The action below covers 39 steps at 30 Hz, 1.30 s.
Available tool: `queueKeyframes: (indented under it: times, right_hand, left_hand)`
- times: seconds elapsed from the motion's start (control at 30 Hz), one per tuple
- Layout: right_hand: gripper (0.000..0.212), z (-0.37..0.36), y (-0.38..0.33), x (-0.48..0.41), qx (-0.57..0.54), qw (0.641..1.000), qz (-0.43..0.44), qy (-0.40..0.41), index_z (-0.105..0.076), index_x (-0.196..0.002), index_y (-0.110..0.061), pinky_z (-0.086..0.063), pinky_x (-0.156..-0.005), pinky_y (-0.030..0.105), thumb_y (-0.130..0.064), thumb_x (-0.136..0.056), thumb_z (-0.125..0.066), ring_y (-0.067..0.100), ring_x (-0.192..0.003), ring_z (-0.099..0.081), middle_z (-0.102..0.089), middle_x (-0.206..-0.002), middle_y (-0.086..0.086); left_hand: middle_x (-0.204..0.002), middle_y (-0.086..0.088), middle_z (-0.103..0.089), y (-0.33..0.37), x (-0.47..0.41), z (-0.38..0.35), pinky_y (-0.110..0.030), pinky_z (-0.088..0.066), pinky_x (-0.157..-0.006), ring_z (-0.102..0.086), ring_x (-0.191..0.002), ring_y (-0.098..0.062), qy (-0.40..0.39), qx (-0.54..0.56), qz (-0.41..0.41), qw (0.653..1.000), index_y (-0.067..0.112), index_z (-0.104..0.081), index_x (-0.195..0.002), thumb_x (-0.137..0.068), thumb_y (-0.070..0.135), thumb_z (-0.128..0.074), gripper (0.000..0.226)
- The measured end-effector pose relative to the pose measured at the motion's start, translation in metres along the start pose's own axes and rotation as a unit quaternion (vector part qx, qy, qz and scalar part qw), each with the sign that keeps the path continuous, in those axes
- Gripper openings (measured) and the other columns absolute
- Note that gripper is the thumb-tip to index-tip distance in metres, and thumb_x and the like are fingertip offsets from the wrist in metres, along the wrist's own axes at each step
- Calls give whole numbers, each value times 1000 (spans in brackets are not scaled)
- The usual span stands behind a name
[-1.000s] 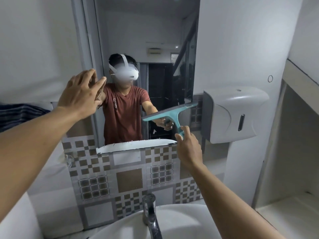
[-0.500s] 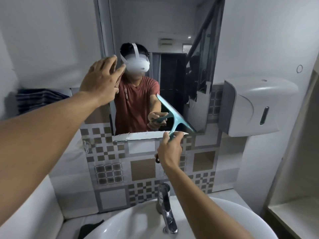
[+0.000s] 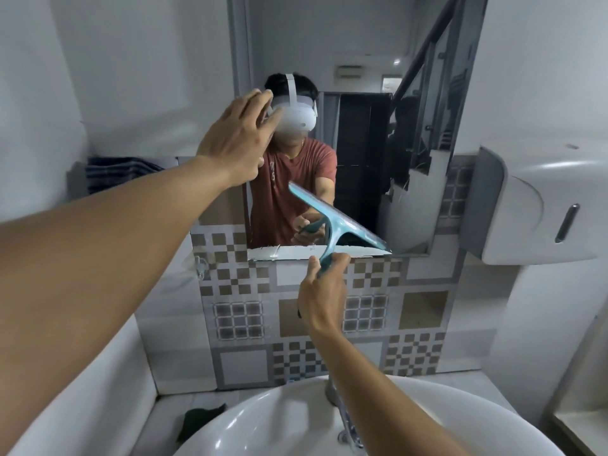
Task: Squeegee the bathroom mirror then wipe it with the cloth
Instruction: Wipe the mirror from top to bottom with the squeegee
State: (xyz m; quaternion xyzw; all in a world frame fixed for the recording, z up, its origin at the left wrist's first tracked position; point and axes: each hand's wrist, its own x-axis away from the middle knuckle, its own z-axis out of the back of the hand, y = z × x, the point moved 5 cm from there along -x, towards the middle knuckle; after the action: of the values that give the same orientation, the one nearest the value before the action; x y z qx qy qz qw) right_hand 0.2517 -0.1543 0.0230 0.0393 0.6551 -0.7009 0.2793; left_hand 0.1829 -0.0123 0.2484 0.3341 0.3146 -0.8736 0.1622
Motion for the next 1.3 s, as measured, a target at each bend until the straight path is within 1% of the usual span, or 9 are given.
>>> queueKeyframes:
  times: [0.13,0.27,0.37,0.43,0.63,0.77,0.93,1.13,1.3]
  right_hand:
    - [14,-10,-2,7,90,993,57,-50,-39,-113,-25,-54,-56,31,-34,-105,-46,6,-70,-56,-56,-90,-9]
    - [19,-7,4,3,165,982,81,-49,-38,-119,-24,-35,-48,21,-34,-105,-46,6,-61,-49,-58,-90,-3]
    - [27,8,5,-5,240,961,129,-40,-37,-128,-22,-39,-45,24,-32,-105,-46,10,-59,-49,-56,-91,-1]
    - [29,21,4,-13,284,944,164,-38,-38,-130,-21,-50,-46,32,-33,-104,-47,16,-59,-54,-57,-93,2]
    - [32,74,-6,-55,418,859,292,-43,-41,-132,-20,-53,-44,37,-28,-102,-50,24,-52,-53,-54,-85,7]
    - [30,106,-7,-74,469,822,320,-46,-48,-130,-19,-43,-41,30,-31,-102,-49,23,-52,-52,-52,-85,6]
    - [33,134,17,-79,452,846,281,-12,-48,-134,-18,-22,-45,21,-27,-102,-51,18,-51,-45,-49,-84,3]
    - [38,133,40,-75,424,874,238,6,-46,-139,-17,-44,-46,26,-26,-103,-53,18,-54,-50,-55,-88,7]
    - [36,134,51,-68,378,902,209,20,-50,-136,-15,-38,-44,21,-27,-102,-54,20,-53,-51,-59,-91,10]
  left_hand:
    - [-159,-20,-25,1,-2,0,-52,-43,-107,-20,-148,-38,-16,21,-9,1000,3,-35,-152,-78,5,-76,85]
    - [-160,-19,-23,0,-3,-1,-51,-50,-99,-17,-149,-37,-26,26,-4,999,5,-35,-152,-78,3,-73,83]
    - [-160,-18,-23,0,-4,-3,-52,-53,-96,-16,-149,-36,-28,27,-2,999,5,-34,-153,-79,3,-74,84]
    - [-160,-18,-23,1,-4,-4,-53,-54,-94,-16,-149,-37,-28,25,-3,999,5,-33,-153,-79,3,-74,84]
    - [-156,-20,-26,3,-3,-5,-57,-56,-89,-21,-146,-41,-5,5,-8,1000,4,-36,-151,-77,3,-74,83]
    - [-155,-24,-27,3,-4,-8,-61,-45,-104,-23,-144,-44,13,2,-18,1000,2,-36,-150,-75,4,-77,86]
    - [-155,-23,-27,3,-2,-8,-59,-35,-111,-25,-141,-43,28,-20,-6,999,11,-38,-151,-71,10,-77,90]
    - [-155,-22,-28,1,4,-14,-57,-39,-111,-30,-139,-44,24,1,29,999,14,-35,-153,-74,2,-74,89]
    - [-153,-22,-27,1,2,-16,-60,-46,-104,-26,-138,-45,19,8,23,1000,9,-35,-152,-75,-3,-73,87]
